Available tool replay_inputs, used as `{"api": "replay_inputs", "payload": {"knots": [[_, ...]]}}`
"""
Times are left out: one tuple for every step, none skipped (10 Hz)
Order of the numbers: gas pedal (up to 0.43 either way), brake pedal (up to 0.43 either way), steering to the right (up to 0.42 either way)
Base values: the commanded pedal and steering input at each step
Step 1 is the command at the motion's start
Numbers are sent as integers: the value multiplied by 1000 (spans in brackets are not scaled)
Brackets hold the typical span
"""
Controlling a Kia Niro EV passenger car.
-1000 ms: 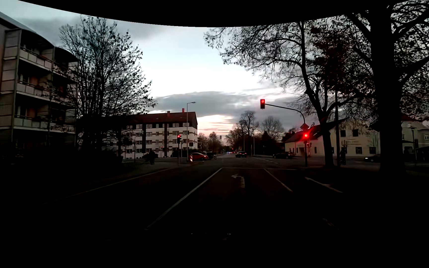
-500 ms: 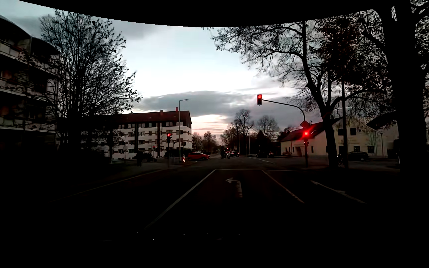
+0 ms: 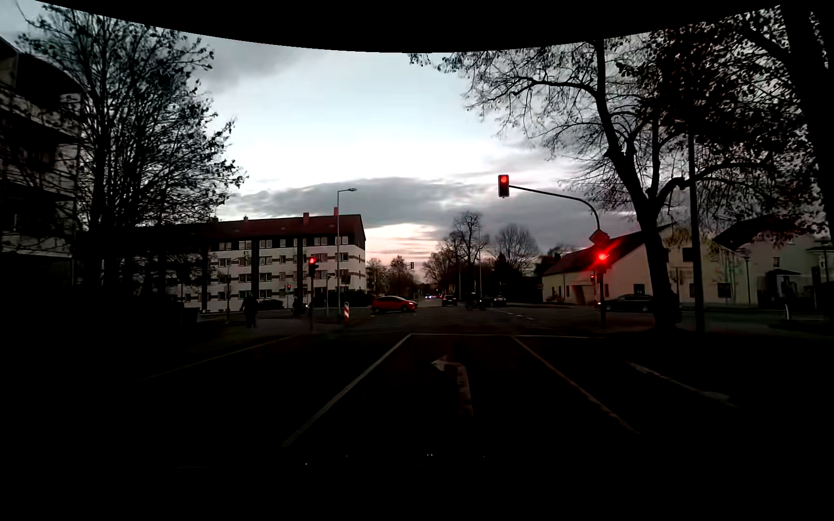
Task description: Follow the waypoints while adhering to traffic rules and regulations
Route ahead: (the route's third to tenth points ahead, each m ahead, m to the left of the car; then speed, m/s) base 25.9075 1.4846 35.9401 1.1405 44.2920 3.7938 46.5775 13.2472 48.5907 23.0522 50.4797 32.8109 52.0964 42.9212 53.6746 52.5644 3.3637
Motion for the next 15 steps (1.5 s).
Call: {"api": "replay_inputs", "payload": {"knots": [[0,43,34],[0,55,34],[0,55,34],[0,61,34],[0,67,31],[0,61,26],[0,67,22],[0,73,18],[0,85,18],[0,91,16],[0,110,14],[0,110,11],[0,110,8],[0,98,6],[0,98,6]]}}
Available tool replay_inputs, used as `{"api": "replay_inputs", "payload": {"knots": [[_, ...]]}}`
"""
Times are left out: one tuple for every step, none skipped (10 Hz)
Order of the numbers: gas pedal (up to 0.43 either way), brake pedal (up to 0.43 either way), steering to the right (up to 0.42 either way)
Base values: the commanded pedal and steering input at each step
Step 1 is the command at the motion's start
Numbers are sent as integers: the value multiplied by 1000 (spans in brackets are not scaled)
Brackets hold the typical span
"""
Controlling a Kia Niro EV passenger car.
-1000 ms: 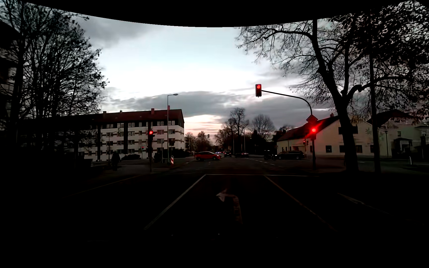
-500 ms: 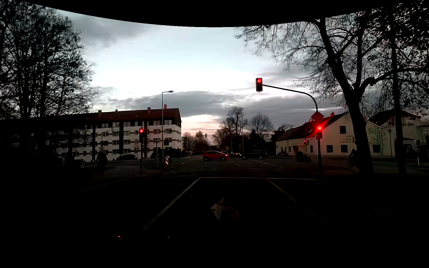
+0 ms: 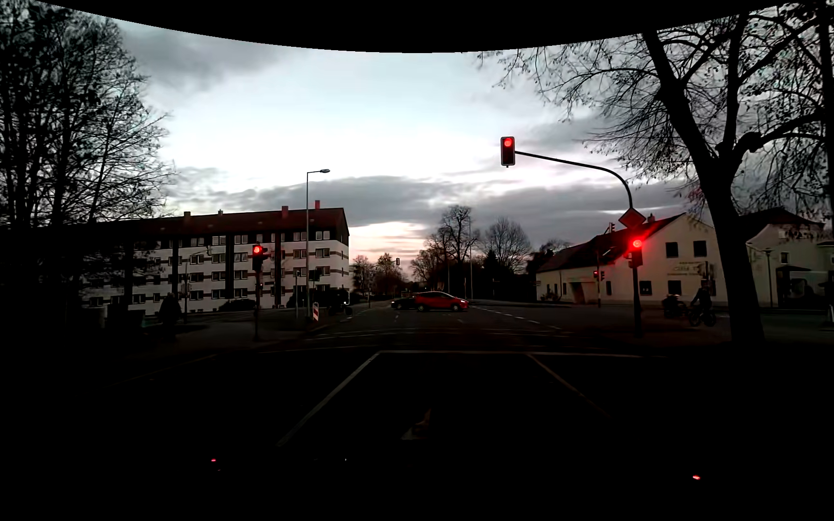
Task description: Follow the waypoints while adhering to traffic rules and regulations
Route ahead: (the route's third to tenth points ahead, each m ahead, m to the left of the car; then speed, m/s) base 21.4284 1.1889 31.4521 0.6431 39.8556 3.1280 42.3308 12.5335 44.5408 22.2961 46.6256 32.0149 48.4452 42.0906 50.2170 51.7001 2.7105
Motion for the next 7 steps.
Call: {"api": "replay_inputs", "payload": {"knots": [[0,98,7],[0,104,7],[0,104,7],[0,104,8],[0,104,11],[0,104,17],[0,104,21]]}}
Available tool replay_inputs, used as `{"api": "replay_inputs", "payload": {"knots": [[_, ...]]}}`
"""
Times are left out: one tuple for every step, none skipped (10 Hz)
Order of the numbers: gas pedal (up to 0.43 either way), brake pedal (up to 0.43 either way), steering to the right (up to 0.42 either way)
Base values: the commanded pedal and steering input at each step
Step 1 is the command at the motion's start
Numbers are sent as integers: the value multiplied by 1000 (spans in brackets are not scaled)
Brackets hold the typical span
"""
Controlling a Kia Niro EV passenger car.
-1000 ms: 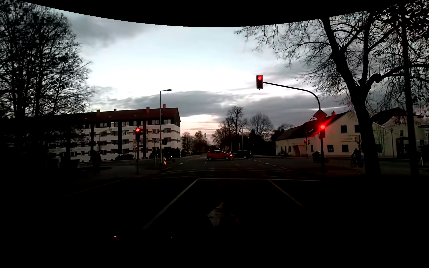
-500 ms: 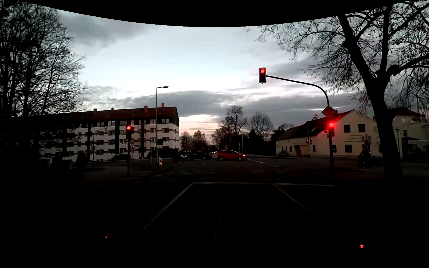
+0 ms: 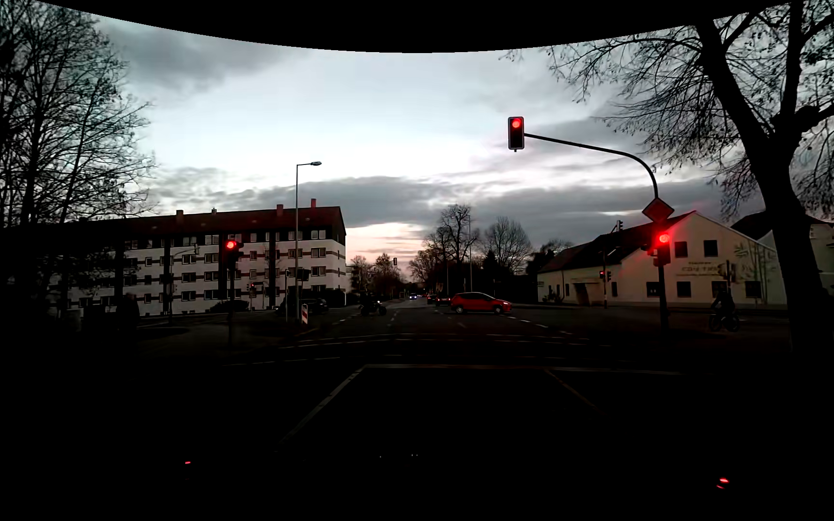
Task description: Follow the waypoints while adhering to traffic rules and regulations
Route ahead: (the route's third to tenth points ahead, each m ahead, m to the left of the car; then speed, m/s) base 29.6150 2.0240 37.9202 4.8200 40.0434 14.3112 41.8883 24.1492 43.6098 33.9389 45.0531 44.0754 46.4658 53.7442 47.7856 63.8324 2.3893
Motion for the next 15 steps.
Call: {"api": "replay_inputs", "payload": {"knots": [[0,104,20],[0,104,20],[0,110,20],[0,110,20],[0,122,20],[0,128,17],[0,134,14],[0,140,13],[0,140,11],[0,140,10],[0,140,10],[0,146,9],[0,146,7],[0,146,6],[0,146,5]]}}
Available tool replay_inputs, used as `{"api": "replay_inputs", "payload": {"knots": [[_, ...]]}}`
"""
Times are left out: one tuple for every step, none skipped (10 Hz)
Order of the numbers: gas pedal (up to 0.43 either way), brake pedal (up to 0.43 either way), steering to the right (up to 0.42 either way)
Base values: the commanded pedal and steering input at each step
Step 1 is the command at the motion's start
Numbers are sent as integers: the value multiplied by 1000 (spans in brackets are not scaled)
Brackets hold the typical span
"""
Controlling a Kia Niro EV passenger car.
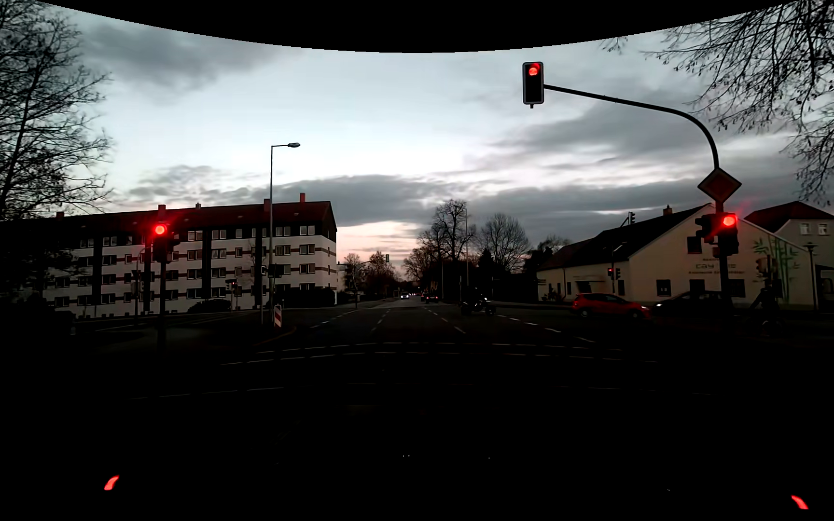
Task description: Follow the waypoints while adhering to traffic rules and regulations
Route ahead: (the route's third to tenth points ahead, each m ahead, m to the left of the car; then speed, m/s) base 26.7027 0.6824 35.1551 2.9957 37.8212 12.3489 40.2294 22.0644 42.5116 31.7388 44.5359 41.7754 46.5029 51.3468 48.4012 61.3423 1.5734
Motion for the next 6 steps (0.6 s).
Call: {"api": "replay_inputs", "payload": {"knots": [[0,146,5],[0,146,5],[0,146,5],[0,146,5],[0,146,5],[0,152,5]]}}
